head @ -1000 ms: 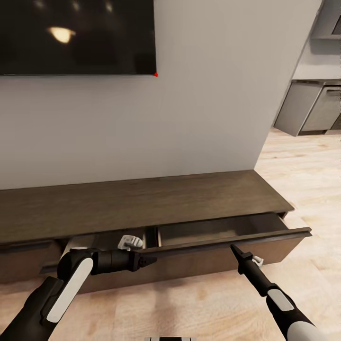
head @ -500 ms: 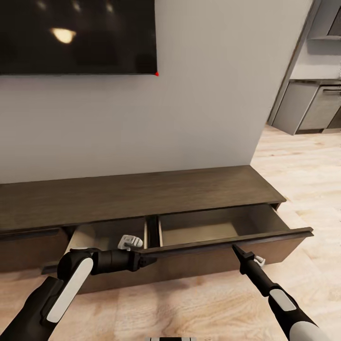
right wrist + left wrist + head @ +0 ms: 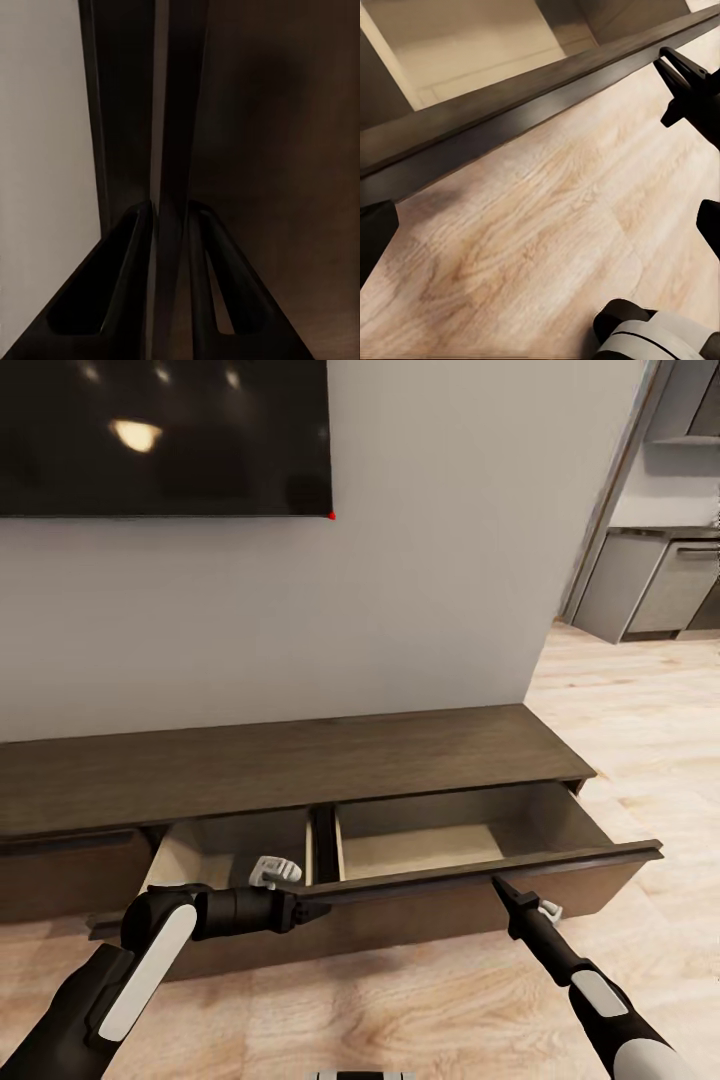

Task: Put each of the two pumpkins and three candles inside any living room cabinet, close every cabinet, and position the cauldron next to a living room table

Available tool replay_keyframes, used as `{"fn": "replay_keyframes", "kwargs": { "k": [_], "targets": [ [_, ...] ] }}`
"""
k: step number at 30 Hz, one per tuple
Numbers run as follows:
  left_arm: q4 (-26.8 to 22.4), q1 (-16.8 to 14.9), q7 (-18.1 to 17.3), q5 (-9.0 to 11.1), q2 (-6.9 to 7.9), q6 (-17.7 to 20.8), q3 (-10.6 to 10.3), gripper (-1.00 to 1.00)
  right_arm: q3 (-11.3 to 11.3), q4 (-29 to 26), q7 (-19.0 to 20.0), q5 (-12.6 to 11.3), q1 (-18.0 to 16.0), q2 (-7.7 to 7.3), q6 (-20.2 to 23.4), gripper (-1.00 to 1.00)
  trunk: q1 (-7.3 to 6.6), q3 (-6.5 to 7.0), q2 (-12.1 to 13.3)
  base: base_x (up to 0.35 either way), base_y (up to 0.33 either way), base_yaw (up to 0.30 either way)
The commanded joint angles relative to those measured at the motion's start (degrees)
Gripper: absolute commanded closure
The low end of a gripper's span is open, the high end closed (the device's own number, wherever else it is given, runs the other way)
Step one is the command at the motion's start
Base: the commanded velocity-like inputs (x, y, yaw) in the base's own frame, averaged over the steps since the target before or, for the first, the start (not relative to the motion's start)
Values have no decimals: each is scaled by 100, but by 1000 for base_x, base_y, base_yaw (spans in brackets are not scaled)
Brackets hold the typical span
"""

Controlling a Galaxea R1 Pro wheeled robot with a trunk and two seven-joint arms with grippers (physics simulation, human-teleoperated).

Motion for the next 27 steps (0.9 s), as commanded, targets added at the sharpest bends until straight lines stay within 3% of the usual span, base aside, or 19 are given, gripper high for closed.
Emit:
{"fn": "replay_keyframes", "kwargs": {
  "k": [1, 27],
  "targets": [
    [0, -5, -42, -38, 2, 11, -3, -100, 87, 2, 94, -35, -4, 148, 121, 100, -5, -4, -3, -186, 0, 0],
    [0, -5, -50, -39, 2, 11, -3, -100, 87, 5, 96, -35, -4, 148, 121, 100, -5, -4, -3, -85, 0, 0]
  ]
}}
